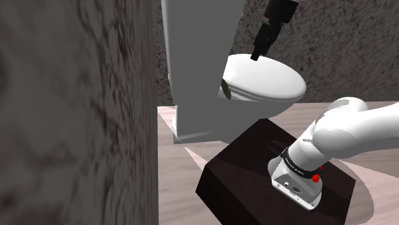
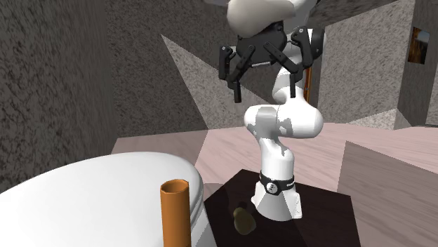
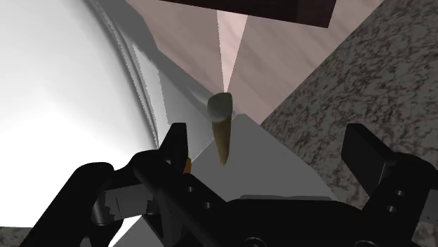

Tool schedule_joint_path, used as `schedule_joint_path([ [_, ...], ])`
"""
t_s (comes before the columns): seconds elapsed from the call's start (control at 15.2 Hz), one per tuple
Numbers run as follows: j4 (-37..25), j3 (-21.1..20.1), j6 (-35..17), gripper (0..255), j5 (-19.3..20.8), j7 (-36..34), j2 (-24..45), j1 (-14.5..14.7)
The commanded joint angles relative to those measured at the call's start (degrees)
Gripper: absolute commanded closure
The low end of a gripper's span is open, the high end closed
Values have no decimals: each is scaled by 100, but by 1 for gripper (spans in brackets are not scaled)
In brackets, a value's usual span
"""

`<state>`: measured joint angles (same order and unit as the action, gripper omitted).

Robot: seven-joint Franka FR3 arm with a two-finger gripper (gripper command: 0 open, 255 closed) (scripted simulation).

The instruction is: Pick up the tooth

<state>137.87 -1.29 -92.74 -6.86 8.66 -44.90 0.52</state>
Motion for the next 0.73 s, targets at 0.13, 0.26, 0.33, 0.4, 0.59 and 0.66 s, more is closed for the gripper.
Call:
schedule_joint_path([
  [0.13, 532, 88, -668, 0, -56, 221, -160, 28],
  [0.26, 1024, 181, -1361, 0, -126, 453, -251, 65],
  [0.33, 1253, 230, -1718, 0, -169, 576, -267, 88],
  [0.4, 1470, 281, -2084, 0, -219, 705, -262, 114],
  [0.59, 2040, 464, -3237, 0, -409, 1132, -105, 243],
  [0.66, 2200, 537, -3642, 0, -494, 1296, 0, 307],
])
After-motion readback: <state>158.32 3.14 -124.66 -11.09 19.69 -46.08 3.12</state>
